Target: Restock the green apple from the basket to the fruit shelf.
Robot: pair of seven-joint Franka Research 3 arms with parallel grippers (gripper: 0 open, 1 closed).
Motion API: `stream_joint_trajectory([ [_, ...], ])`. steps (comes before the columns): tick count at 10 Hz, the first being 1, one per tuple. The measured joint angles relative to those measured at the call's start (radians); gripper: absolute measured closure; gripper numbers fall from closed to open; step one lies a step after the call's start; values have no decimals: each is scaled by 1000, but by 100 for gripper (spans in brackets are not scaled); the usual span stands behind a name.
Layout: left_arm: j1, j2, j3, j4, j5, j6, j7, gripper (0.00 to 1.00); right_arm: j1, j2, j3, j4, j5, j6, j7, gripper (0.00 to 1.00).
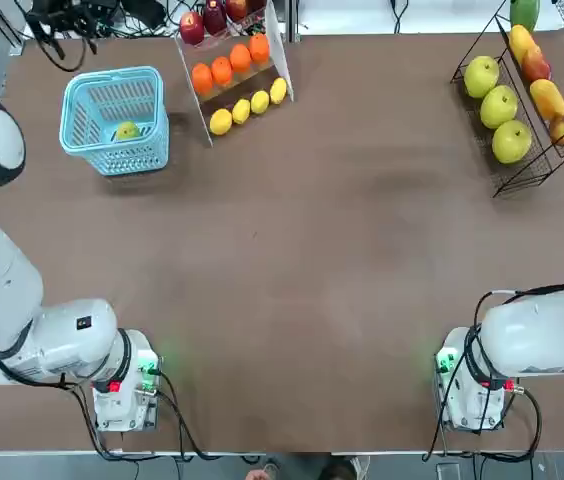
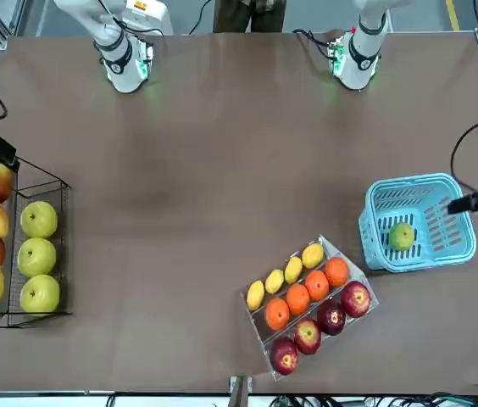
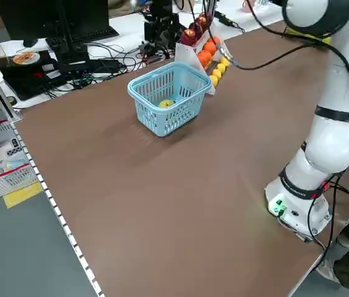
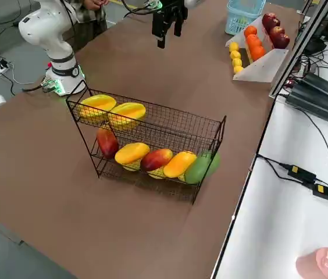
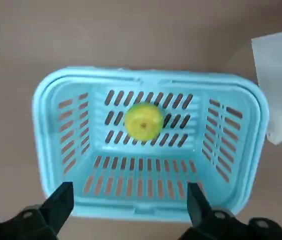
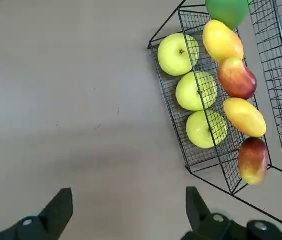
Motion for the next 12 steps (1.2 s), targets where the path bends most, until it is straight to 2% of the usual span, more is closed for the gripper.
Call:
stream_joint_trajectory([
  [2,-9,18,-2,-108,2,142,-11,0,0,0,0,0,0,3,4,0],
  [7,-9,-40,-3,-377,3,405,-20,0,2,0,2,0,0,3,8,0],
  [12,-6,-38,-3,-489,3,572,-21,0,3,0,3,0,2,3,34,0],
])
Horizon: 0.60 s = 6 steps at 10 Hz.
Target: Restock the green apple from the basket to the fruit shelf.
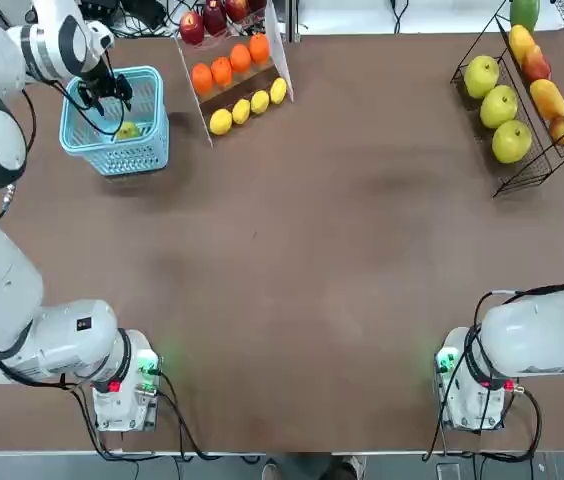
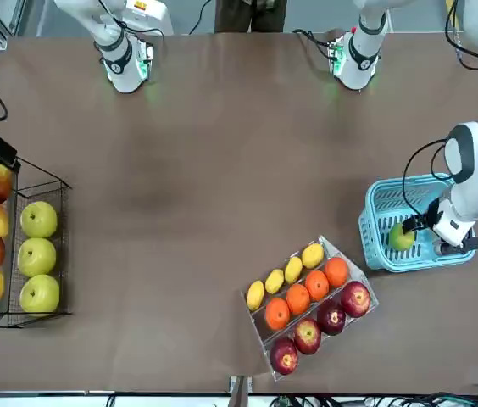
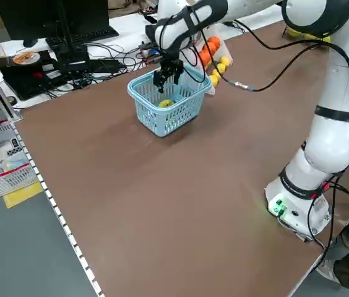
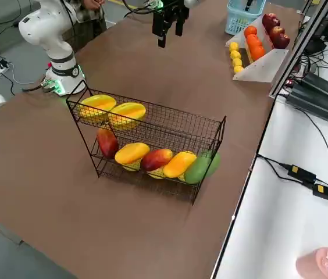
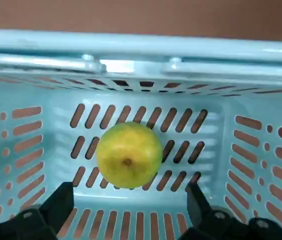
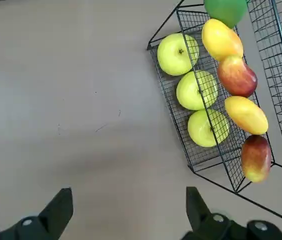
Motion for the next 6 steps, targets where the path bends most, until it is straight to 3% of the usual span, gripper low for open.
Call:
stream_joint_trajectory([
  [6,0,64,0,-33,0,98,-6,0,1,0,1,0,0,0,6,0],
])
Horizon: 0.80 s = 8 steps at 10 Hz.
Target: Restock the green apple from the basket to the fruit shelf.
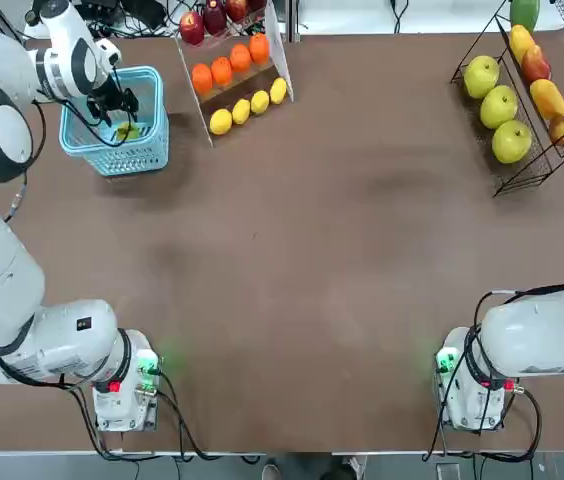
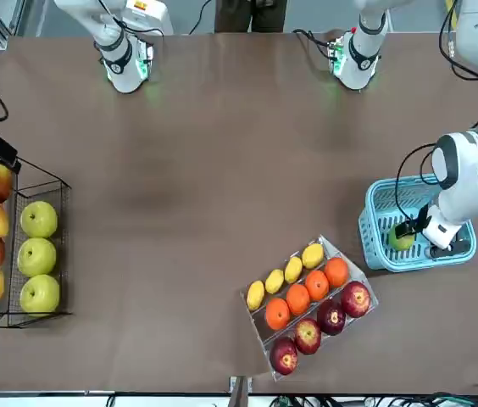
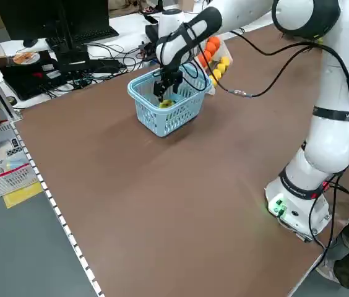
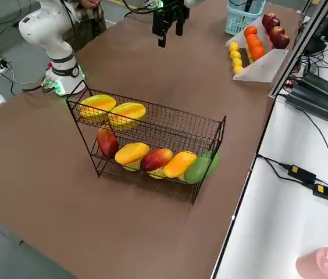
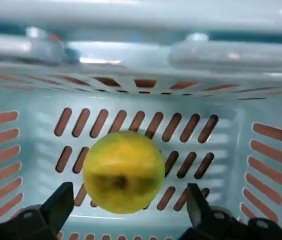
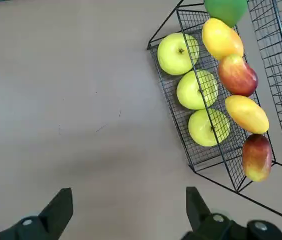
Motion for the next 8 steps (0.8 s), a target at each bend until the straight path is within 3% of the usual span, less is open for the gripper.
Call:
stream_joint_trajectory([
  [5,1,13,1,-38,0,25,-12,0,4,0,2,4,-1,0,0,0],
  [8,2,32,2,-38,60,40,-21,1,4,-1,2,11,-1,0,0,0],
])
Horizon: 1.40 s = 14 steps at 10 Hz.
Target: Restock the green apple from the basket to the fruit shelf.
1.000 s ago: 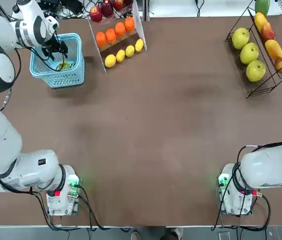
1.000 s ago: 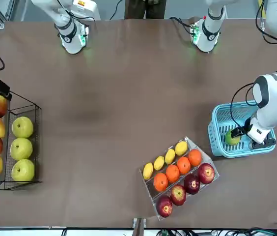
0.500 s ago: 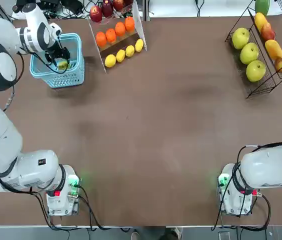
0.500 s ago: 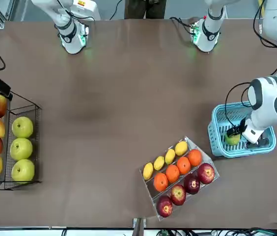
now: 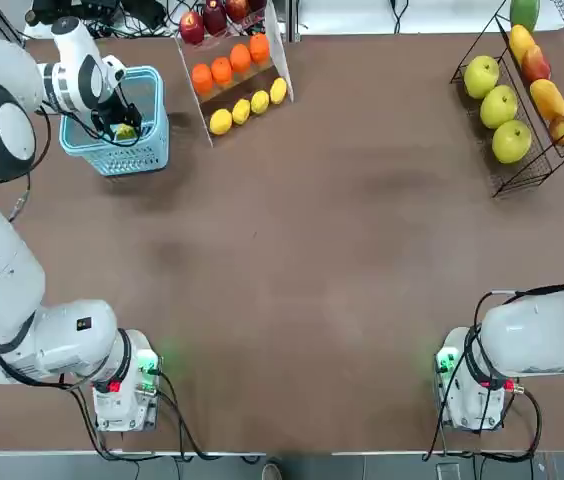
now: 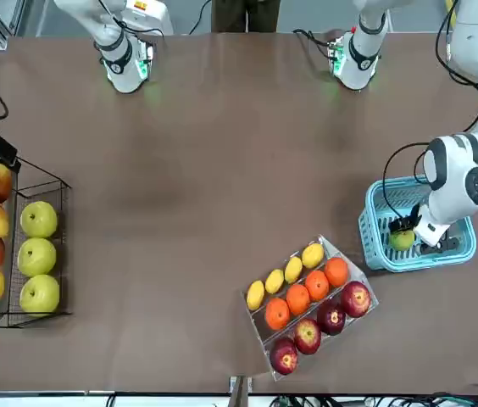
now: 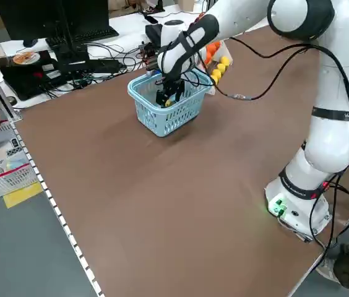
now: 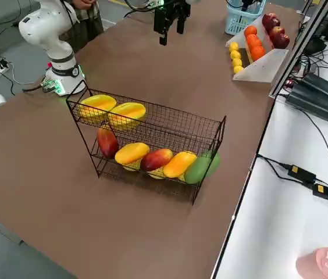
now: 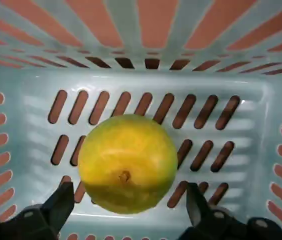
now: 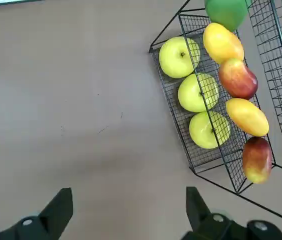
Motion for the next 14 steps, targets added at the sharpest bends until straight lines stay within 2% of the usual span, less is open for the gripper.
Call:
stream_joint_trajectory([
  [7,1,25,2,0,7,40,-1,1,1,0,1,0,1,0,0,0],
  [14,1,46,3,13,7,78,-1,14,7,0,1,-3,1,-5,1,0],
])
